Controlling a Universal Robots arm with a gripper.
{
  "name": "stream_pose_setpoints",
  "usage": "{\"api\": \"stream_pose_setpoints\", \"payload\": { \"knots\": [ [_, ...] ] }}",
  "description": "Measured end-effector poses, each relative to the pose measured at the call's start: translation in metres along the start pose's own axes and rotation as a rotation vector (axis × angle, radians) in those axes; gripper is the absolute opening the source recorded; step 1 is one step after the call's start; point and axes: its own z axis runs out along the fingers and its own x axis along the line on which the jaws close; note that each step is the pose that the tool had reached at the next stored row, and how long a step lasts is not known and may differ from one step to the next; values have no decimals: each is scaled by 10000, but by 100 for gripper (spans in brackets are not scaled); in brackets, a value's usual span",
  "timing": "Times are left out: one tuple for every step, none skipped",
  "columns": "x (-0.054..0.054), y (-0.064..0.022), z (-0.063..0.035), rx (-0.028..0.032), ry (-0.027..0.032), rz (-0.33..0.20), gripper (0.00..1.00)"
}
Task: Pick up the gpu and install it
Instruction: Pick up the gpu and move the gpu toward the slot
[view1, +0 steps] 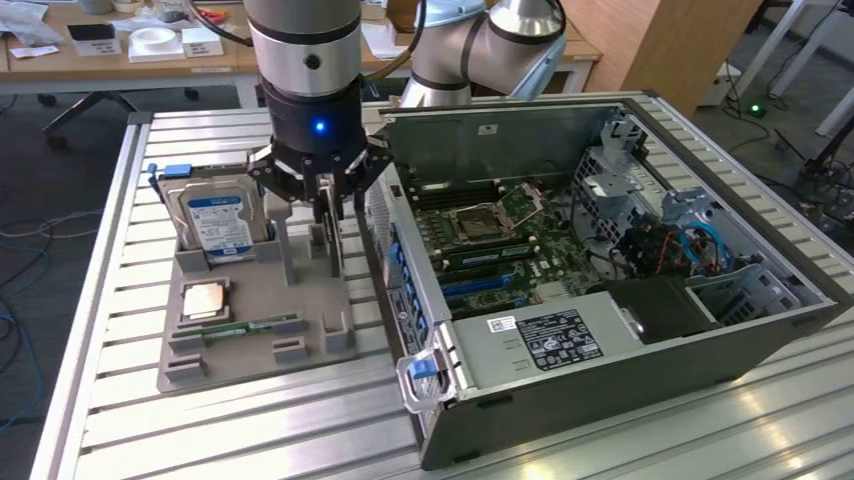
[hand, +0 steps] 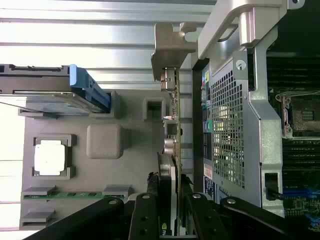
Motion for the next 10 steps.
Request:
{"api": "stream_pose_setpoints", "payload": {
  "knots": [
    [0, 0, 0, 0, 0, 0, 27],
    [0, 0, 0, 0, 0, 1, 27],
    [0, 0, 0, 0, 0, 0, 27],
    [0, 0, 0, 0, 0, 0, 27],
    [0, 0, 0, 0, 0, 0, 27],
    [0, 0, 0, 0, 0, 0, 27],
    [0, 0, 0, 0, 0, 0, 27],
    [0, 0, 0, 0, 0, 0, 27],
    [0, 0, 0, 0, 0, 0, 27],
    [0, 0, 0, 1, 0, 0, 27]
  ]
}}
